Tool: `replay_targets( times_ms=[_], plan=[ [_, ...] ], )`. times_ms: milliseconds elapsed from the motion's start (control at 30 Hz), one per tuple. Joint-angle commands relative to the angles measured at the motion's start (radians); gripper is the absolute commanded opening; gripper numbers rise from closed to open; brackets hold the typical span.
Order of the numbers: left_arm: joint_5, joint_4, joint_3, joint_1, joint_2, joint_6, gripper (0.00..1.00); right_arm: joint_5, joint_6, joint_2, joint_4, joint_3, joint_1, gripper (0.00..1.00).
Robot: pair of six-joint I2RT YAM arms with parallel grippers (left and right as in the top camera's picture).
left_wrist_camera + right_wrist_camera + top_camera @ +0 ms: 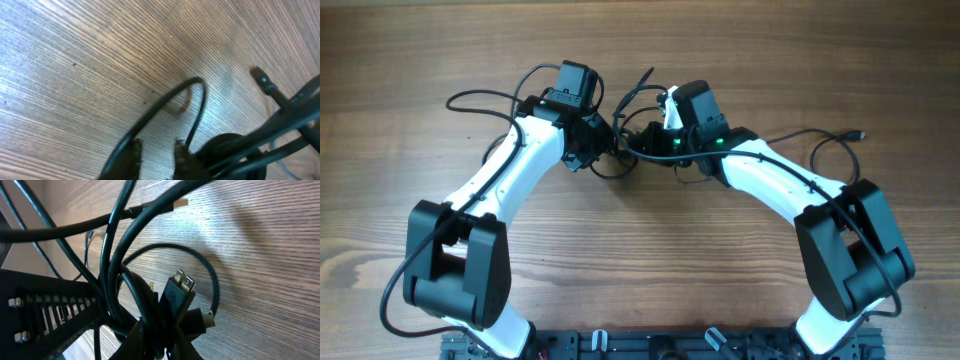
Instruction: Untangle cables
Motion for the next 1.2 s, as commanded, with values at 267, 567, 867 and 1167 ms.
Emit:
replay_targets(
  times_ms=[267,567,867,1167],
  plan=[
    [0.145,0.035,0.002,-0.002,-0.005,-0.002,0.34,-0.045,0.018,0.005,-0.003,-0.003,0.006,0.04],
    [0.220,0.041,0.002,0.003,-0.005,0.014,0.22,0.052,0.014,0.005,-0.018,-0.003,0.006,0.04],
    [0.248,-0.034,0.002,0.002,-0.005,0.035,0.20,0.074,0.015,0.005,-0.028,-0.007,0.006,0.04],
    [0.247,-0.053,0.002,0.002,-0.005,0.057,0.20,0.093,-0.008,0.005,-0.032,-0.007,0.005,0.04]
  ],
)
